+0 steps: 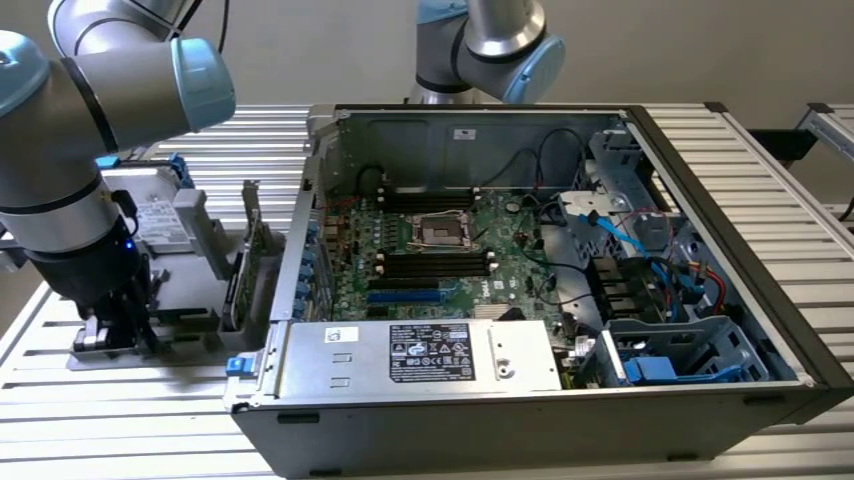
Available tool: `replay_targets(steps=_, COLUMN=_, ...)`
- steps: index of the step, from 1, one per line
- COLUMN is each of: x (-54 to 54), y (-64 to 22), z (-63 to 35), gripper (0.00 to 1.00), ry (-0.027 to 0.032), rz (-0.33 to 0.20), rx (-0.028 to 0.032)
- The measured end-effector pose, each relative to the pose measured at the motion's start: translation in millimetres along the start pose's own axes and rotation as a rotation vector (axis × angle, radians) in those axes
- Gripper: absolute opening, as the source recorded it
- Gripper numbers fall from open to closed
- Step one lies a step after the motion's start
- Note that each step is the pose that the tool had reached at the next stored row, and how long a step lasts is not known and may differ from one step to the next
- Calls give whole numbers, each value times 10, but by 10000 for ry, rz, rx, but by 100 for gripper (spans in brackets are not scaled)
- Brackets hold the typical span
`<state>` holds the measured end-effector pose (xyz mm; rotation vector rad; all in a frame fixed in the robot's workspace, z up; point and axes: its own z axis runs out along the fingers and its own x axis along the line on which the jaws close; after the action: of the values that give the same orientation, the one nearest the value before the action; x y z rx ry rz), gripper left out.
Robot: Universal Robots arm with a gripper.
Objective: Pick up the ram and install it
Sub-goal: 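Pick up the ram and move it above insertion slot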
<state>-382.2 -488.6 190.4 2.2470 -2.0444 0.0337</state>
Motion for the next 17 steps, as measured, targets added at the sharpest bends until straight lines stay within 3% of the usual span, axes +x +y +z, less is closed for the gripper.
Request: replay_targets(steps=17, x=6, y=-7, z=-56, gripper=15, ry=-37, rz=163, rx=-21)
